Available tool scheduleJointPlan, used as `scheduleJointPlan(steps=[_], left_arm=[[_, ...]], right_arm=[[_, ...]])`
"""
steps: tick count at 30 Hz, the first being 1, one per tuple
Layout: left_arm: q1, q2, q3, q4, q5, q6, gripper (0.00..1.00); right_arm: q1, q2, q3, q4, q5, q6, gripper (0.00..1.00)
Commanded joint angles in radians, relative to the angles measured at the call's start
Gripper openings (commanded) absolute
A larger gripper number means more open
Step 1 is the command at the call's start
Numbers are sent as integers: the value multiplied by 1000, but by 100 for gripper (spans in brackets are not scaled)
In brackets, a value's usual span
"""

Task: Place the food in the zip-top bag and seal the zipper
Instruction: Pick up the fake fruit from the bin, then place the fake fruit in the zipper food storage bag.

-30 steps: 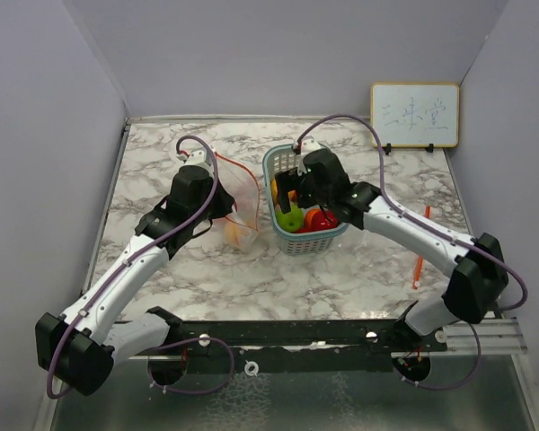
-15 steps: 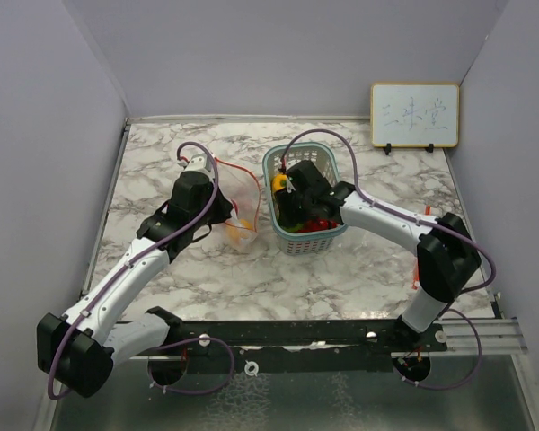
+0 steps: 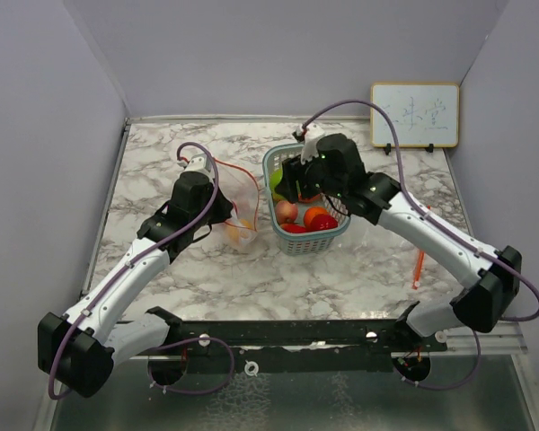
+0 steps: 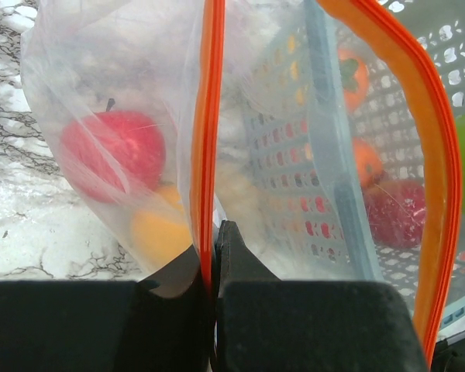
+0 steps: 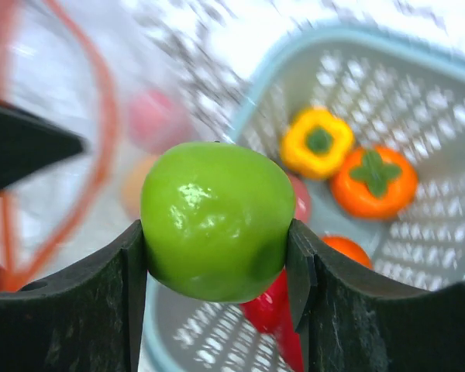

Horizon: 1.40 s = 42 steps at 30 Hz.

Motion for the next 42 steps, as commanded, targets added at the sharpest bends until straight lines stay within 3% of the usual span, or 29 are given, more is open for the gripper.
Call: scheduleJointPlan(steps=[1, 6, 12, 25, 27, 29, 33, 39, 42], left_arm=[[6, -14, -5, 23, 19, 7, 0], [7, -7, 0, 22, 33, 6, 0], [7, -15, 8, 36, 77, -1, 0], [7, -123, 52, -24, 70, 4, 0], [7, -127, 54, -23, 71, 3, 0], [7, -124, 44, -10, 71, 3, 0], [7, -96, 16, 24, 74, -3, 0], [7, -53, -11, 65, 73, -2, 0], [7, -49, -9, 62, 60, 8, 0]], right_arm=[[-4, -77, 50, 168, -301, -23, 23], [-4, -72, 20, 380, -634, 70, 23], [-3, 39, 7, 512, -684, 162, 23], [-2, 80, -28, 323, -212, 79, 24], [-2, 80, -22, 295, -182, 59, 33], [-3, 67, -26, 294, -189, 42, 50], [-2, 34, -38, 312, -224, 41, 98], [-2, -19, -19, 252, -224, 36, 100], [-2, -51, 4, 155, -77, 47, 100]])
